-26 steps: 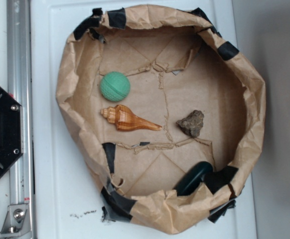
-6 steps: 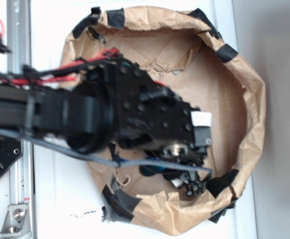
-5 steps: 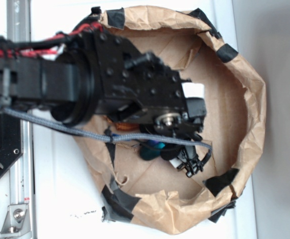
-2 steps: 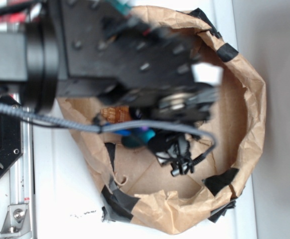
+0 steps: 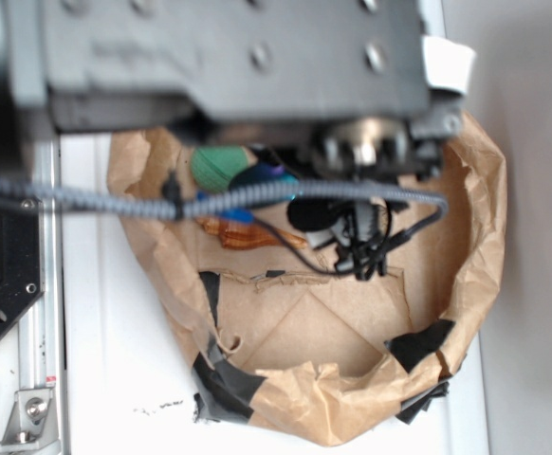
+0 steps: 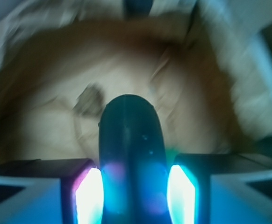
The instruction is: Grab the plastic pickle.
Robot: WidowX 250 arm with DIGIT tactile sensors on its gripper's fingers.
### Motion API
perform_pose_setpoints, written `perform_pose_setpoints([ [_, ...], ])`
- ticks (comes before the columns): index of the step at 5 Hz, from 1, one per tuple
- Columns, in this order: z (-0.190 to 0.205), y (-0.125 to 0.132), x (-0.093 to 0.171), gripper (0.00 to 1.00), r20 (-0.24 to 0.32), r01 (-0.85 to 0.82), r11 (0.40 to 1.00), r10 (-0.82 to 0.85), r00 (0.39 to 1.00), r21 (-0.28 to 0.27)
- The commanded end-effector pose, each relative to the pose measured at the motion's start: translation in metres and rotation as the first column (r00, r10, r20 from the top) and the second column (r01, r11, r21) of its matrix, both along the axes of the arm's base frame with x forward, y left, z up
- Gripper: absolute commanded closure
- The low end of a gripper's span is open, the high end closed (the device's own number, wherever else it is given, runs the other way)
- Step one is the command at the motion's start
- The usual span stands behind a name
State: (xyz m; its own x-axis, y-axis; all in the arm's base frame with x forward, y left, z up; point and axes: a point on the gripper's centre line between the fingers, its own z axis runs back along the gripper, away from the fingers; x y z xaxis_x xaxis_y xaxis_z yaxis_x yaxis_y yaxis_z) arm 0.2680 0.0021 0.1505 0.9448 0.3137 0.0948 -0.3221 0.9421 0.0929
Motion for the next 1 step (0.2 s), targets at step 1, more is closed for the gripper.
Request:
perform_pose_setpoints([
  [1, 0.0084, -0.0064, 0.0138, 1.00, 0.091, 0.076, 0.997, -0.073, 0.993, -0.033],
])
